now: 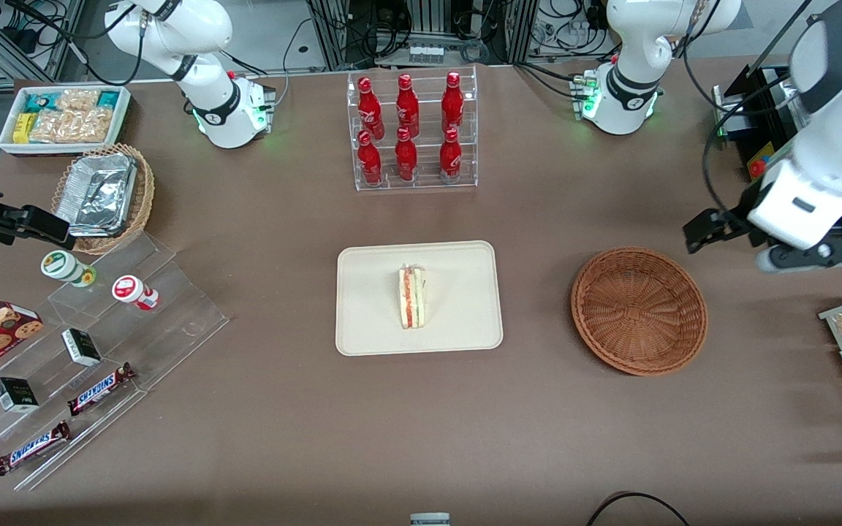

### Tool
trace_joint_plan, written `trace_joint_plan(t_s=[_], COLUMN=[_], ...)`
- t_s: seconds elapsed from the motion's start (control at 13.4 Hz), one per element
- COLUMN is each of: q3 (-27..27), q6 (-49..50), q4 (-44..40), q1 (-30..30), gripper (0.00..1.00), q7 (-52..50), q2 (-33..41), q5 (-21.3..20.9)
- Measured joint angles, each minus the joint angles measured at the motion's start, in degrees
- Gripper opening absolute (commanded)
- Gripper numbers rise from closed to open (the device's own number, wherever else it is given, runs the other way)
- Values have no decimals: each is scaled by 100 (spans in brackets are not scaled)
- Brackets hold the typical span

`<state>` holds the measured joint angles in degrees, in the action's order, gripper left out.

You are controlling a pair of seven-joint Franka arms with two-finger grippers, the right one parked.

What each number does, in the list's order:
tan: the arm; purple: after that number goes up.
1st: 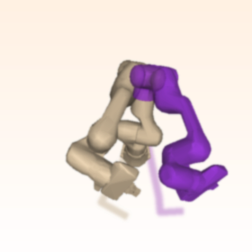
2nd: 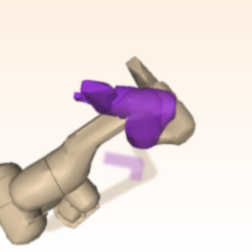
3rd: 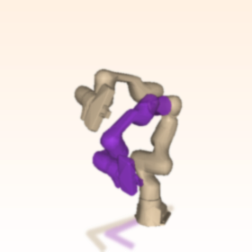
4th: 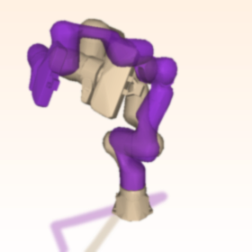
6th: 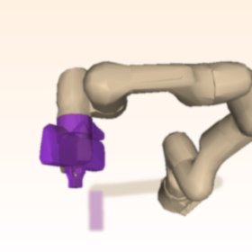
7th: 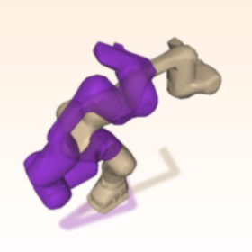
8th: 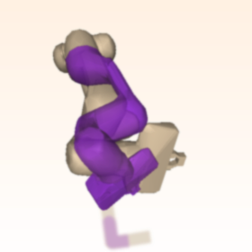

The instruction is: Place sandwich from basket to tray

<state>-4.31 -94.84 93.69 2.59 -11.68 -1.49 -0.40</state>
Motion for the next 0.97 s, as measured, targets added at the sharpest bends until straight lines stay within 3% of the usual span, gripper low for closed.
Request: trace_joint_plan(t_s=[0.45, 0.97], q3=[2, -69], q6=[-22, -28], q4=[240, -18], q1=[-388, -285], gripper=[100, 100], q7=[503, 610], q2=[282, 199], q5=[19, 20])
